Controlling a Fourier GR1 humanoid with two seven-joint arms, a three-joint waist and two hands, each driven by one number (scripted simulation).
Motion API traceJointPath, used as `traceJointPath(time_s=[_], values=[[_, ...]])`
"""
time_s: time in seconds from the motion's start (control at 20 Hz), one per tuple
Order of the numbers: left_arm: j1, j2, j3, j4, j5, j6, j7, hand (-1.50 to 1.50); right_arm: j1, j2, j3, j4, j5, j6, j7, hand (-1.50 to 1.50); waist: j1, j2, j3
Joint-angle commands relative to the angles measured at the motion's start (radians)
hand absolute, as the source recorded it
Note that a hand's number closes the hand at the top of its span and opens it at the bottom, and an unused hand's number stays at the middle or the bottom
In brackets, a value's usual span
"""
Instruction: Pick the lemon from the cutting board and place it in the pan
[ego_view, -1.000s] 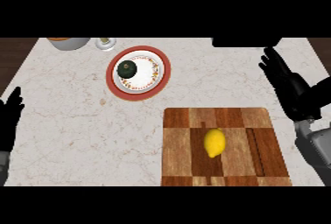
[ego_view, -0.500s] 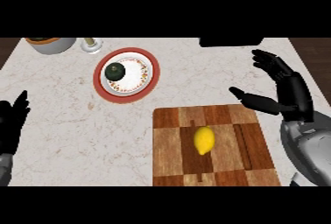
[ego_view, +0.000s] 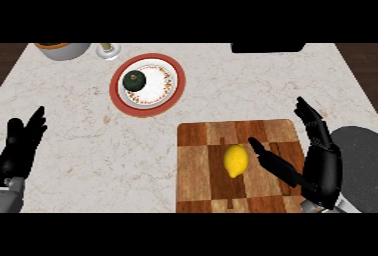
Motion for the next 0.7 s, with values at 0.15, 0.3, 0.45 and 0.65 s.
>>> traceJointPath(time_s=[0.15, 0.3, 0.45, 0.65], values=[[-0.004, 0.005, 0.006, 0.012, -0.005, -0.026, -0.002, 0.00, 0.011, -0.207, 0.106, -0.133, 0.293, 0.023, 0.422, -1.50, 0.013, 0.001, -0.006], [0.014, 0.004, 0.006, -0.021, -0.004, -0.013, 0.014, 0.00, 0.008, -0.345, 0.086, -0.122, 0.291, 0.189, 0.571, -1.50, 0.021, -0.001, -0.009], [-0.016, 0.019, 0.008, 0.002, 0.000, -0.044, 0.014, 0.00, -0.042, -0.404, 0.142, -0.129, 0.345, 0.326, 0.736, -1.50, 0.025, 0.002, -0.011], [-0.049, -0.015, -0.016, 0.007, -0.025, -0.018, 0.024, 0.00, -0.215, -0.442, 0.153, -0.182, 0.327, 0.550, 1.005, -1.50, 0.050, 0.008, -0.009]])
